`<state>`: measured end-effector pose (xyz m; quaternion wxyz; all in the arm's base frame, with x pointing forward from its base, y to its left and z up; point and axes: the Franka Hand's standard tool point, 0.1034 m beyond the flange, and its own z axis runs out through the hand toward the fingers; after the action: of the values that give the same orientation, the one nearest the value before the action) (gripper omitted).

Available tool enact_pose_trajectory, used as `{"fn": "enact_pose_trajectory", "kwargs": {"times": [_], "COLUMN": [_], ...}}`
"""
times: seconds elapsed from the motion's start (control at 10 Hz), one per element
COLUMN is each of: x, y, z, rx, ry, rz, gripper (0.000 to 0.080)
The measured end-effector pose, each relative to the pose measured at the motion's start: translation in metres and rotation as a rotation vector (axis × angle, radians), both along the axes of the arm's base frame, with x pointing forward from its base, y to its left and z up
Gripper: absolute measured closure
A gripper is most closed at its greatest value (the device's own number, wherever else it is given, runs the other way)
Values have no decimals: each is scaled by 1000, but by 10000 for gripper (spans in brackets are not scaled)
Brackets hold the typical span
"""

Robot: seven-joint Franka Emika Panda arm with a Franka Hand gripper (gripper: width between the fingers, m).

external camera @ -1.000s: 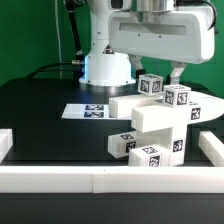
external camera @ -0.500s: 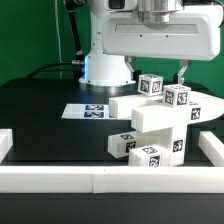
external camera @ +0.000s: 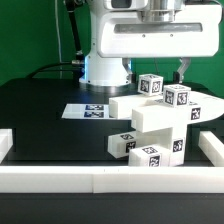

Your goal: Assemble chair

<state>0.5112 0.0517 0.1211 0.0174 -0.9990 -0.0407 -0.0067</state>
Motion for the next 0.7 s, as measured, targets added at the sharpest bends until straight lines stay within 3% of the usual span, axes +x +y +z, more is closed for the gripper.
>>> {"fn": "enact_pose_trajectory", "kwargs": {"times": [0.5,0.7], "x": [6,6], "y": [-10,-11], "z": [1,1], "rx": [-16,-17], "ry": [-41,-41], "rz": [432,462], "gripper": [151,178]}}
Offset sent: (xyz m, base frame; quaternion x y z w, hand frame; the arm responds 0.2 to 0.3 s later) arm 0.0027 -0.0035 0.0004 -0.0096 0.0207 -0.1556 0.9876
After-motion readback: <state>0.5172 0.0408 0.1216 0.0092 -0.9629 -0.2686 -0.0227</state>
